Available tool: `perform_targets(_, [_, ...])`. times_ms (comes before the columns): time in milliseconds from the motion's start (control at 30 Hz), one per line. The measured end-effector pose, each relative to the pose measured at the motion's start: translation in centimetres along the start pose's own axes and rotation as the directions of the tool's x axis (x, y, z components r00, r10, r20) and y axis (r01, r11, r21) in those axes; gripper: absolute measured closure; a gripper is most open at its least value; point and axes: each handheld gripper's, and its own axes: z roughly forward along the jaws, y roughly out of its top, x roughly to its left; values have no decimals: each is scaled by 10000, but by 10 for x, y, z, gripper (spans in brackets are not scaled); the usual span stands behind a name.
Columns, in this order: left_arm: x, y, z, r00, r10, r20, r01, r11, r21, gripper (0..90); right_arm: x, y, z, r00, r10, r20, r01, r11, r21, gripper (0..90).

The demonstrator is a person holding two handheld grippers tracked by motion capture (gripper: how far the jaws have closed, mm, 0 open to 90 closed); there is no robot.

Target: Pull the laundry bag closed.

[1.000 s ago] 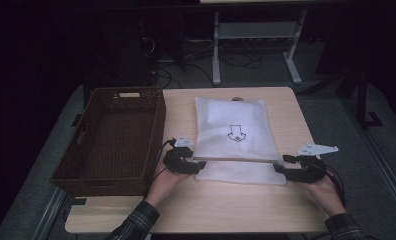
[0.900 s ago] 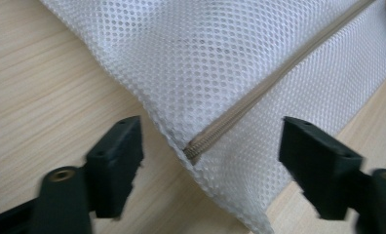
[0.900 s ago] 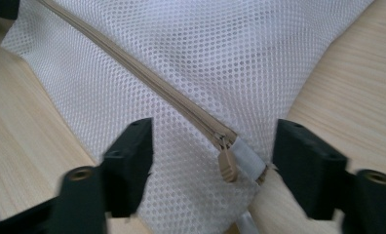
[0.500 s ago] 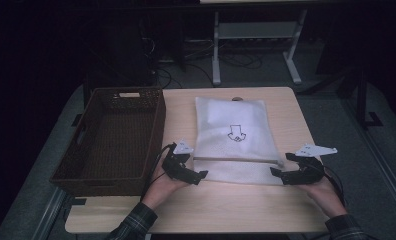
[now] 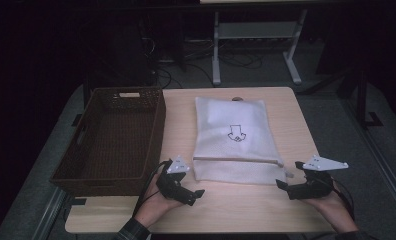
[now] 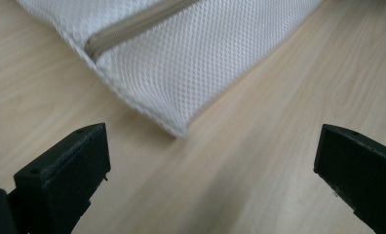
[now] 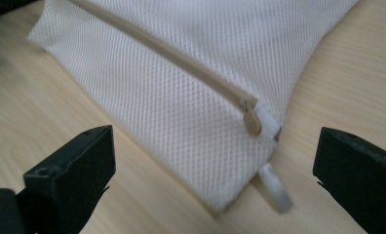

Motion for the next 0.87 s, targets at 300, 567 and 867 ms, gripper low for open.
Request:
perform_targets(300, [-9,-16,-7,10000,27,-79,-26,9999,138,0,6,-21,-11,9999,-45,147,41,9997,234,10])
perform_targets(567, [-10,-22,-2,9997,247,10,-247,9970,729,0,6,-31,-10,9993,-195,311,172,9972,734,13])
perform_targets(867, [-9,-22,0,9985,502,-202,-482,9949,882,0,6,-30,-3,9990,-436,91,425,9942,992,13])
